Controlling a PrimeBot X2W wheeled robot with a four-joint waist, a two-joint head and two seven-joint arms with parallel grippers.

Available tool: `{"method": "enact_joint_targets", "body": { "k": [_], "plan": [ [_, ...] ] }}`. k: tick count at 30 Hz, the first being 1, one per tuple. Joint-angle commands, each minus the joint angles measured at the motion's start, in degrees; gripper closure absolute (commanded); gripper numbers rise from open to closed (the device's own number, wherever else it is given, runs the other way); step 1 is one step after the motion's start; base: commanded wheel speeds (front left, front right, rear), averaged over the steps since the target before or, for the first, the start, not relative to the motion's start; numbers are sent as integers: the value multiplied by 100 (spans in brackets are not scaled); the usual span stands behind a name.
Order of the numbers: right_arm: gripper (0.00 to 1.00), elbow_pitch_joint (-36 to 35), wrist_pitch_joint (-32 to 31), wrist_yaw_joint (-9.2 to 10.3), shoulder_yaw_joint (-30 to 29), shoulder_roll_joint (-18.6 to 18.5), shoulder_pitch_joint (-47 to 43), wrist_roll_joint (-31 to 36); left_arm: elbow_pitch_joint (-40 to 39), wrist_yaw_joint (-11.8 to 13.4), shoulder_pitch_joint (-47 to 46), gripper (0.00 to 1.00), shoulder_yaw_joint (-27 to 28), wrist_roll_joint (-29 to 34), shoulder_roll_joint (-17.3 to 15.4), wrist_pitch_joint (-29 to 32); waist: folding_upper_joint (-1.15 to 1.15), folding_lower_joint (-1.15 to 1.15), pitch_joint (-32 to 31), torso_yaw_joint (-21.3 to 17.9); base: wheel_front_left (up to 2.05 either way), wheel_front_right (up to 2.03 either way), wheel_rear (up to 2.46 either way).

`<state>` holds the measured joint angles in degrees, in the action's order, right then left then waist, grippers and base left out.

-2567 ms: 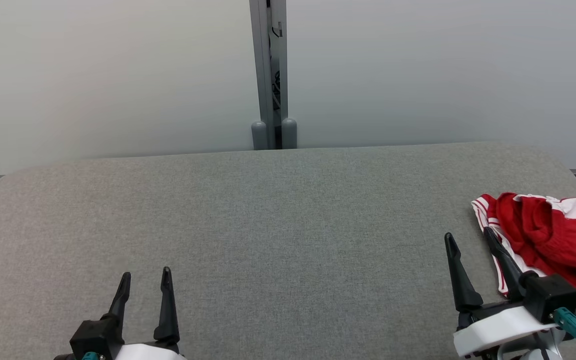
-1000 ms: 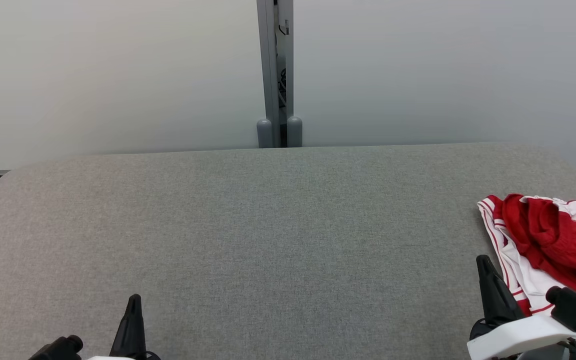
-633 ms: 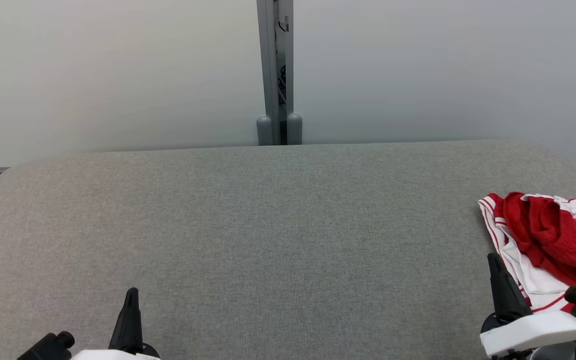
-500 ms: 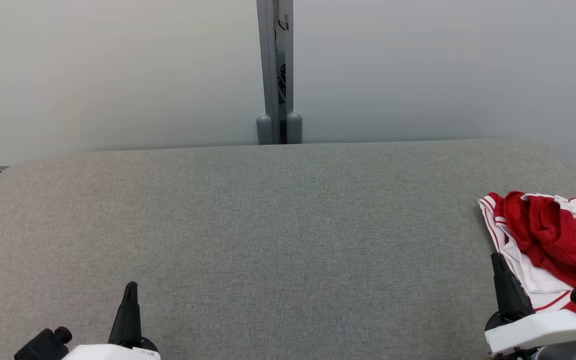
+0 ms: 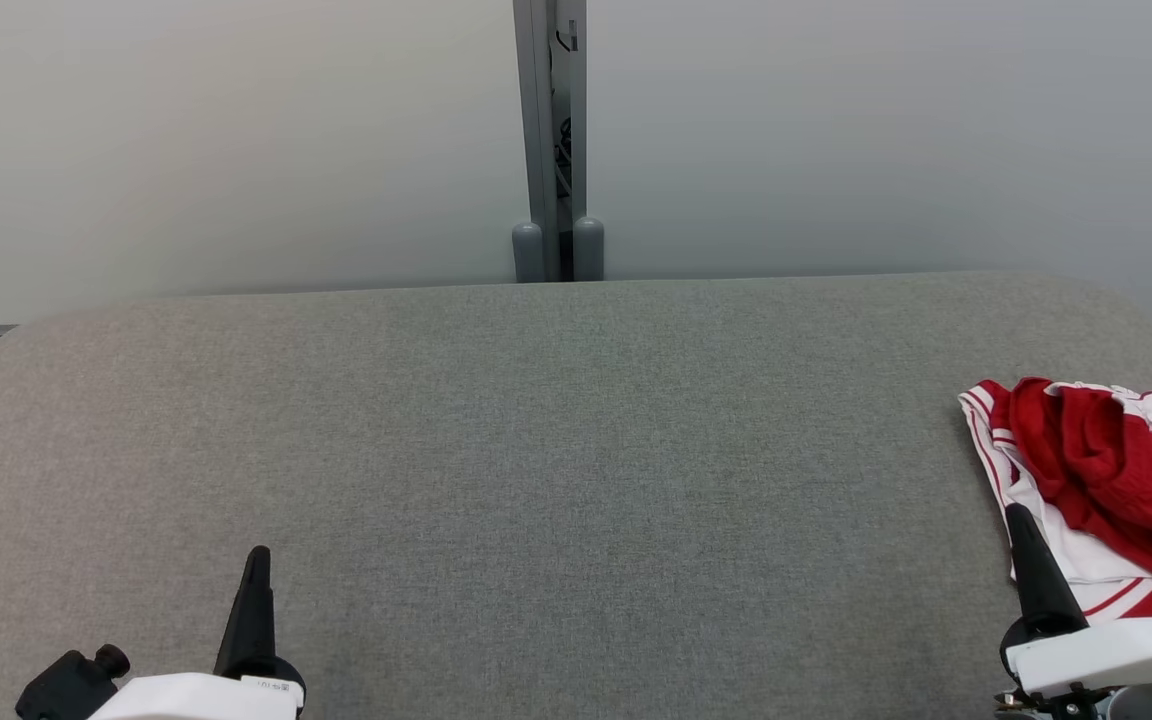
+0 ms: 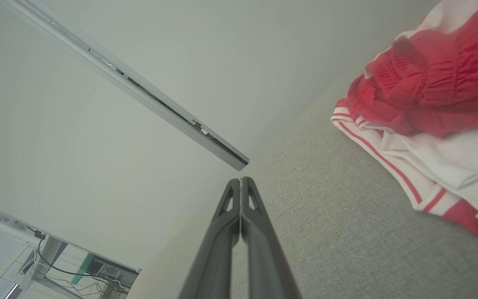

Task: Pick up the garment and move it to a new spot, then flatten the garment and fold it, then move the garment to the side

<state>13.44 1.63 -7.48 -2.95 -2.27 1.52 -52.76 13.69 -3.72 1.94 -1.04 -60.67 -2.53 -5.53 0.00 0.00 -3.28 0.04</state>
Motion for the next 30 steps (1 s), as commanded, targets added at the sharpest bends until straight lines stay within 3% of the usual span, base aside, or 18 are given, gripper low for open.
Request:
{"method": "enact_joint_targets", "body": {
  "k": [1,30],
  "plan": [
    [100,-111,-55,-2,-40,-55,99,-179,-83,-47,-165,100,35,-144,-24,32,0,0,6,0,0,0,0],
    [100,-220,-588,-2,-399,-75,90,-1910,-199,-203,-337,100,130,-1544,-34,388,0,0,130,-2,0,0,0]
  ]
}}
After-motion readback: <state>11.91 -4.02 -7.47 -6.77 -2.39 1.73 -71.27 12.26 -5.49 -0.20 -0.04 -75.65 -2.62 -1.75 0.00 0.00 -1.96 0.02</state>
